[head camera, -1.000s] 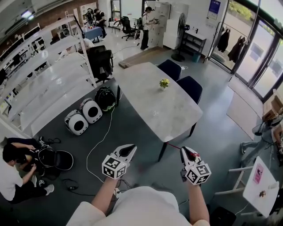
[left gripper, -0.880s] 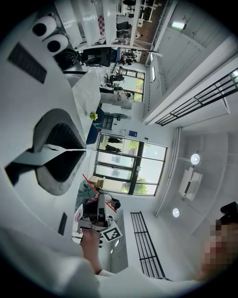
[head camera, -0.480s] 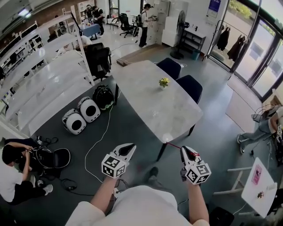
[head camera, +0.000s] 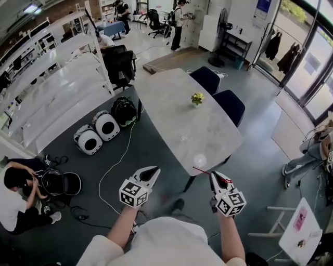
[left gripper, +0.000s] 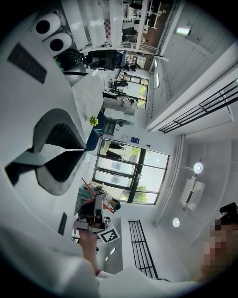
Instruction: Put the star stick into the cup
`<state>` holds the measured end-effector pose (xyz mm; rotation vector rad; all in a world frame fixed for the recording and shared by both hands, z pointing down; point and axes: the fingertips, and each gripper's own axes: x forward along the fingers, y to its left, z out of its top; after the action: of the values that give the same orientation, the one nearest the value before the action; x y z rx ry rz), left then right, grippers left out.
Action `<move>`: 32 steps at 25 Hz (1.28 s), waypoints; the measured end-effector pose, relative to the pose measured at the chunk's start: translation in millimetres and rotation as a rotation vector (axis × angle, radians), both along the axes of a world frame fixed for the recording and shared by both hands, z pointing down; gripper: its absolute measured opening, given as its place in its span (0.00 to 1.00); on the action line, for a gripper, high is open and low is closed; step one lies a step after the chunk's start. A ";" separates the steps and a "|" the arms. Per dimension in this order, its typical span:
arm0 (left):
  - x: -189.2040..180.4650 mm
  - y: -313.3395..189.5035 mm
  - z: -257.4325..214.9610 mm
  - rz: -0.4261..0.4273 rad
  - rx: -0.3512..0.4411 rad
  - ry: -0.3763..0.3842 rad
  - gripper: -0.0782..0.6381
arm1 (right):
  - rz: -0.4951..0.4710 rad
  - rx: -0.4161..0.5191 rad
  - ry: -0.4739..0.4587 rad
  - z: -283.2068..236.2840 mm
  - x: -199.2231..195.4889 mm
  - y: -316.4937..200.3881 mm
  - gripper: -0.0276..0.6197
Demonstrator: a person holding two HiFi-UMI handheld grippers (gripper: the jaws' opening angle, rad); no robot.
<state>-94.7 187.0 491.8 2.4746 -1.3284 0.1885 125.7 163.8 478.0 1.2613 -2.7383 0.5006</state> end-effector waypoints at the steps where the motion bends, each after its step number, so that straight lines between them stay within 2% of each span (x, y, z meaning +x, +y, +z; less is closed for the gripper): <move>1: 4.2 -10.9 -2.1 -0.003 0.000 0.001 0.15 | -0.009 -0.001 0.002 -1.6 2.7 -12.2 0.07; 13: 73.8 -136.8 6.5 -0.045 -0.021 -0.044 0.15 | -0.078 -0.020 -0.023 12.6 69.1 -154.7 0.07; 20: 104.7 -182.3 17.7 -0.070 -0.039 -0.051 0.15 | -0.107 -0.056 -0.027 33.0 100.2 -204.1 0.07; 24: 108.5 -198.6 23.9 -0.074 -0.060 -0.049 0.15 | -0.108 -0.070 -0.028 35.9 103.6 -223.6 0.07; 32: 87.9 -254.2 47.5 -0.058 -0.086 -0.032 0.15 | -0.087 -0.125 -0.012 63.8 82.6 -267.0 0.07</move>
<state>-6.7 -67.2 539.3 2.3683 -1.3734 0.2667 208.4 -103.2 541.7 1.1097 -2.7093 0.6602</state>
